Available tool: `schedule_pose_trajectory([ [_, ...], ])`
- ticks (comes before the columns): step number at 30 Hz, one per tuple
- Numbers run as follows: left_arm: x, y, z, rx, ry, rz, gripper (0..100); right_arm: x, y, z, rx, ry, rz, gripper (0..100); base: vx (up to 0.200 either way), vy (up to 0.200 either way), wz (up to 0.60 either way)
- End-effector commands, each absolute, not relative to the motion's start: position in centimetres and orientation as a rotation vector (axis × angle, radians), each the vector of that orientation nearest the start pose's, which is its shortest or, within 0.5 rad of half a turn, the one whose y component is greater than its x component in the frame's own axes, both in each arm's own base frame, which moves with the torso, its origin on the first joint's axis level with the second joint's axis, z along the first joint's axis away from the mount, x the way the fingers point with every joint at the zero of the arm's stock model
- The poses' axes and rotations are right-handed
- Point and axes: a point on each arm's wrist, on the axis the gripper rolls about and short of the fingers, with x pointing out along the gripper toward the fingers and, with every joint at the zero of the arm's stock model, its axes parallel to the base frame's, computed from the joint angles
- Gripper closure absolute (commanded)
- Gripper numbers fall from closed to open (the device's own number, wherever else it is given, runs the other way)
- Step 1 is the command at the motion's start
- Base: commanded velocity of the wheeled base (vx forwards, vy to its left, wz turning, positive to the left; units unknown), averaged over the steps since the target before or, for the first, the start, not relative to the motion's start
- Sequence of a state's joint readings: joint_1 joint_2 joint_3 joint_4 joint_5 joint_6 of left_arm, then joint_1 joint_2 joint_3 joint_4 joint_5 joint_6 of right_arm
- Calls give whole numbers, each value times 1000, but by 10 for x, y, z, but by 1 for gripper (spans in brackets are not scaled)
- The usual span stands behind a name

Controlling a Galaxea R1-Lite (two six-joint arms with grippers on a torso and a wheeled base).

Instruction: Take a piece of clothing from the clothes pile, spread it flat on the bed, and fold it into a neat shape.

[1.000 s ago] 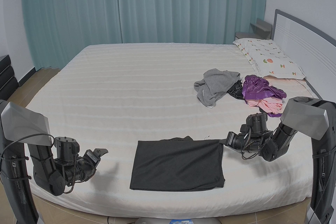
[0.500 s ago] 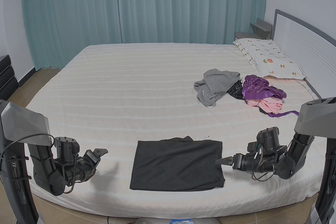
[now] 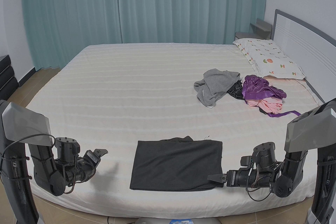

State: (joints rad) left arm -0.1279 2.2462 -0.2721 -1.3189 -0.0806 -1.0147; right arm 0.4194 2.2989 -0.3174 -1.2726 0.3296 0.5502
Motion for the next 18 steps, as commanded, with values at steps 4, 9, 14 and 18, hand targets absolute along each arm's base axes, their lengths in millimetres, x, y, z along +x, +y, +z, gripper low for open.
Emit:
schedule_pose_trajectory([
  [4,267,-38,-20,-953,702,153,0,246,120,-38,459,933,492,100,0,0,0],
  [9,267,-38,-21,-952,701,156,0,238,114,-37,413,929,490,100,0,0,0],
  [14,268,-38,-21,-952,700,155,0,234,107,-33,379,919,490,100,0,0,0],
  [18,268,-38,-21,-952,700,155,0,235,105,-33,380,915,482,100,0,0,0],
])
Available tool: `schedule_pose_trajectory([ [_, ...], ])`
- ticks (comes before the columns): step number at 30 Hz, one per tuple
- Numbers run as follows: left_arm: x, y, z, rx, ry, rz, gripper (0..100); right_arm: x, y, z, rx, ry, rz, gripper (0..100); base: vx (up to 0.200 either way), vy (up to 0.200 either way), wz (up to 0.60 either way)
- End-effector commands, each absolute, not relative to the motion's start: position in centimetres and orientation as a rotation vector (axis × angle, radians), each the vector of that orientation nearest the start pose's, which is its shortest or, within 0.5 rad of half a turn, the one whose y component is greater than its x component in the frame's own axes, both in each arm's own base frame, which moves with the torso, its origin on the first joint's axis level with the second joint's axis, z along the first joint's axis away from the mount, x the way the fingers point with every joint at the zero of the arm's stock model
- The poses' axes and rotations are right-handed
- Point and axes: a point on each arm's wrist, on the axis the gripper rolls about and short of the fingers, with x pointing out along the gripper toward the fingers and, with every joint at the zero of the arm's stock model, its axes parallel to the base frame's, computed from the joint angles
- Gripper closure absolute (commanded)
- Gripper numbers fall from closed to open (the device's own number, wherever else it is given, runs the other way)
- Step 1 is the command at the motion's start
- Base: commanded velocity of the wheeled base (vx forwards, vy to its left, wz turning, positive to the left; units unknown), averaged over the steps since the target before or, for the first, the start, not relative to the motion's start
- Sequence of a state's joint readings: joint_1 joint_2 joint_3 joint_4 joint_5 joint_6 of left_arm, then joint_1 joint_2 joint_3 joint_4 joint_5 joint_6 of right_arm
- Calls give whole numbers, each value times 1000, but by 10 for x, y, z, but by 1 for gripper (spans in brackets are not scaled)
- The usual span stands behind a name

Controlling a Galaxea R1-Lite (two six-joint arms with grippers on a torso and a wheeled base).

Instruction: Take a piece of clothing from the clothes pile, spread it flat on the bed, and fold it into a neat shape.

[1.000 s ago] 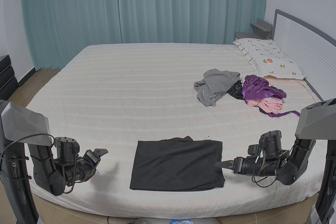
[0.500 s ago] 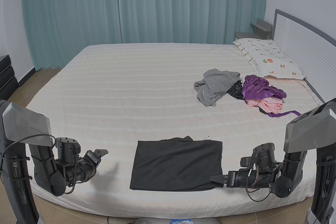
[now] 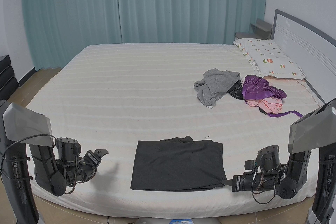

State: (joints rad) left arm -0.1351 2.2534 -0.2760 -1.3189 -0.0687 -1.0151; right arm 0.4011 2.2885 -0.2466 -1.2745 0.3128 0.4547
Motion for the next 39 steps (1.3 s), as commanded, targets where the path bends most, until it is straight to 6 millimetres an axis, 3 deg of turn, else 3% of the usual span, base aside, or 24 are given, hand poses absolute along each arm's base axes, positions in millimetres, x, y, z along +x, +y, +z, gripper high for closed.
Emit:
schedule_pose_trajectory([
  [1,267,-38,-21,-953,701,157,0,235,105,-33,381,915,479,100,0,0,0],
  [6,268,-38,-21,-953,700,156,0,235,103,-33,380,918,475,100,0,0,0],
  [7,268,-38,-21,-952,700,155,0,232,102,-34,369,927,476,0,0,0,0],
  [17,269,-38,-20,-954,697,154,0,237,97,-33,351,902,475,0,0,0,0],
  [27,272,-40,-20,-954,688,146,0,296,70,-22,582,743,322,0,0,-20,0],
  [35,277,-52,-19,-946,687,100,0,315,63,-33,639,727,283,0,0,-200,0],
  [39,282,-62,-22,-930,695,66,0,325,64,-36,716,717,263,0,0,0,0],
])
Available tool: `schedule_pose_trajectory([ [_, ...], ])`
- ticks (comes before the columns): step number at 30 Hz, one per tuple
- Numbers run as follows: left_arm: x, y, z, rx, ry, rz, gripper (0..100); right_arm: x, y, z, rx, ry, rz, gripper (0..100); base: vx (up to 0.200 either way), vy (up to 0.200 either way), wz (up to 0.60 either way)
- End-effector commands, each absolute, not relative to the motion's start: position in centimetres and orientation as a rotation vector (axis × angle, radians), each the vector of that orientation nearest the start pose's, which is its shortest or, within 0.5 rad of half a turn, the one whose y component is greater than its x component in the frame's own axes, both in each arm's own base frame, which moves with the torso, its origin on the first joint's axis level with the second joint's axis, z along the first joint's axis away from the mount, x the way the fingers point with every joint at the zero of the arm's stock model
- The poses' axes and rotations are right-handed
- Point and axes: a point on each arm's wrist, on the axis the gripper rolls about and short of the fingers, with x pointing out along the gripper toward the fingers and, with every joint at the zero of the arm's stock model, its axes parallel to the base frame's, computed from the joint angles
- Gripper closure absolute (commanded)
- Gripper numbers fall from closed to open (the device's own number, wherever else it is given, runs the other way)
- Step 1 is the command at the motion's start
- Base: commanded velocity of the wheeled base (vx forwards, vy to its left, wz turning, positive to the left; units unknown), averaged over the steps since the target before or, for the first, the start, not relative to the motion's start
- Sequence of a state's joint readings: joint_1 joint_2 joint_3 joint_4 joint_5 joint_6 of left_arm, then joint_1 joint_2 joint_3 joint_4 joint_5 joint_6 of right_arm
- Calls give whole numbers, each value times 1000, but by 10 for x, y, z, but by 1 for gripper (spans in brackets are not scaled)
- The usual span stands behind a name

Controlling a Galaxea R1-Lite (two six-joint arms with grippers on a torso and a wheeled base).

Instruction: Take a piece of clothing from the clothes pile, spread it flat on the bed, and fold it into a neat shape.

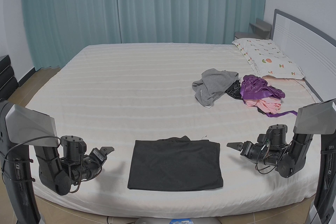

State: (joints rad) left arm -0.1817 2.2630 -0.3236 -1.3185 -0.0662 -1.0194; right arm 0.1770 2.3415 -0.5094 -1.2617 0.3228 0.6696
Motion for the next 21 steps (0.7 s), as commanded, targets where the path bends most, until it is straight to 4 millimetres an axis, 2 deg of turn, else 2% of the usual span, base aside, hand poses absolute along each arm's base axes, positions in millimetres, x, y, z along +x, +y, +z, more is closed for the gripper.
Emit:
schedule_pose_trajectory([
  [1,282,-62,-22,-930,695,66,0,325,64,-36,716,717,263,0,0,0,0],
  [3,295,-71,-28,-872,685,19,0,334,66,-36,769,708,252,0,0,0,0],
  [8,310,-83,-38,-788,671,-36,0,337,66,-42,773,706,252,0,0,0,0],
  [12,315,-93,-51,-670,677,-97,0,339,67,-43,779,707,251,0,0,0,0],
  [18,321,-111,-52,-640,680,-157,0,339,67,-44,779,710,253,0,0,0,0],
  [21,322,-113,-54,-629,705,-152,0,340,68,-44,778,706,257,0,0,0,0],
])
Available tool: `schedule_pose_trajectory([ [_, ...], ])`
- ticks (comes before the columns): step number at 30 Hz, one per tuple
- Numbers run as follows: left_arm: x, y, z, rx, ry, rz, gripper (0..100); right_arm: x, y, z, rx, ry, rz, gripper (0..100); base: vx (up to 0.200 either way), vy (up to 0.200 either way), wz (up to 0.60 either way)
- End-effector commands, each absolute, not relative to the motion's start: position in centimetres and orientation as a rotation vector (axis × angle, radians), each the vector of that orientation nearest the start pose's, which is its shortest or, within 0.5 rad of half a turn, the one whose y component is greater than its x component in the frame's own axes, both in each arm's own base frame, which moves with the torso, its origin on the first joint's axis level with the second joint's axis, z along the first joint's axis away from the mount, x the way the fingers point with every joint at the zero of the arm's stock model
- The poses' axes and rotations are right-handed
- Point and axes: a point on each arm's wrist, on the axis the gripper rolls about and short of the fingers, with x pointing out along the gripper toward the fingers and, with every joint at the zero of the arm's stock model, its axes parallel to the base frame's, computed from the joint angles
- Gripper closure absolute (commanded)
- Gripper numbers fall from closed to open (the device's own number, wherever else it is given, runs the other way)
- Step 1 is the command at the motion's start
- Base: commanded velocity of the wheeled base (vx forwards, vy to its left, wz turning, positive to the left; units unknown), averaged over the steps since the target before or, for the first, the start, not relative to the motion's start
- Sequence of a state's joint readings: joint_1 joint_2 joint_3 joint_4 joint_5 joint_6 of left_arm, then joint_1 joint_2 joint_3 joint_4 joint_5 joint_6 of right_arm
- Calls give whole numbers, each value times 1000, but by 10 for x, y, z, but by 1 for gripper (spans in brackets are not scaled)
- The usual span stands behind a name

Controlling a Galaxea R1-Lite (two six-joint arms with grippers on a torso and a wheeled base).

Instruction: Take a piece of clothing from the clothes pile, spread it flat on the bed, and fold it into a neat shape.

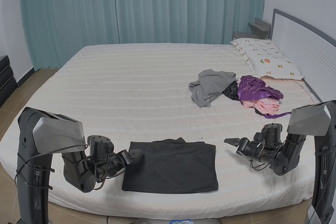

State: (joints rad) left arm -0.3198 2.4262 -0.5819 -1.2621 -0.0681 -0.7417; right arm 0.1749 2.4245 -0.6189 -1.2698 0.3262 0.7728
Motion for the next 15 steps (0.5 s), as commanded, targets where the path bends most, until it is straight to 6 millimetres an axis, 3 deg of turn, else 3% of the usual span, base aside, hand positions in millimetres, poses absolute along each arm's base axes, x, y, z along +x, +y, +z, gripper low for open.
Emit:
schedule_pose_trajectory([
  [1,322,-113,-54,-627,712,-149,0,340,68,-44,780,706,256,0,0,0,0],
  [15,319,-119,-61,-546,720,-149,0,339,68,-45,778,709,256,0,0,0,0],
])
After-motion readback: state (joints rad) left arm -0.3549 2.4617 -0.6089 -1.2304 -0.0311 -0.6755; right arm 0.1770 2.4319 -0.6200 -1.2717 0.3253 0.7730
